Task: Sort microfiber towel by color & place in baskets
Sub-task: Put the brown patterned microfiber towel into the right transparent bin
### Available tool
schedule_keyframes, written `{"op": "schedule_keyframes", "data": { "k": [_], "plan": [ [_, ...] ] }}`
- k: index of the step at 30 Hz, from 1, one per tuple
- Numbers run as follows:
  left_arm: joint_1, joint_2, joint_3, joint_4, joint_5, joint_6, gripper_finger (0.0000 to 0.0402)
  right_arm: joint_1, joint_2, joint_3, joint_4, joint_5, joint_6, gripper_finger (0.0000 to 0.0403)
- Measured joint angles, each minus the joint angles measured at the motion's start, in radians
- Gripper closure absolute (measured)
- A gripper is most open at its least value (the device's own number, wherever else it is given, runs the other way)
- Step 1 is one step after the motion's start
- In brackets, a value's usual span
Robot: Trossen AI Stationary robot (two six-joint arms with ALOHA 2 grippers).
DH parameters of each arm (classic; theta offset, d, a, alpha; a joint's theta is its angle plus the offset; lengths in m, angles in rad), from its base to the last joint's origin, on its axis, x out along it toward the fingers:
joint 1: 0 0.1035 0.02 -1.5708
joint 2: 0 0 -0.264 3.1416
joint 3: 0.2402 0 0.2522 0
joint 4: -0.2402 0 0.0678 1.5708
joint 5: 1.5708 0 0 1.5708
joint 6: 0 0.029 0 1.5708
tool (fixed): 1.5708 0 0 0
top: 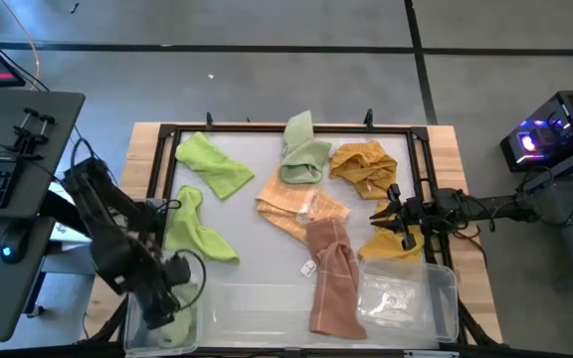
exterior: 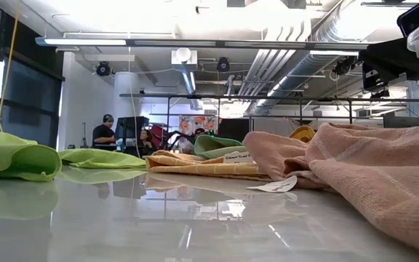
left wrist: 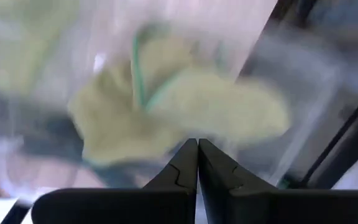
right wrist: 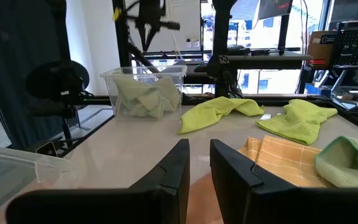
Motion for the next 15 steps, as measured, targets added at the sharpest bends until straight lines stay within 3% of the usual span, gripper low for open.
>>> {"op": "schedule_keyframes", "data": {
  "k": [6,11,15],
  "plan": [
    [0.101,-0.015,0.063,0.061,-0.341,0.068,0.0401,0.0,0.0,0.0,0.0,0.0,0.0,0.0344],
    [0.271,0.04,0.063,0.151,-0.374,0.366,0.0401,0.0,0.0,0.0,0.0,0.0,0.0,0.0344],
    [0.407,0.115,0.063,0.329,-0.375,0.647,0.0401,0.0,0.0,0.0,0.0,0.0,0.0,0.0344]
  ]
}}
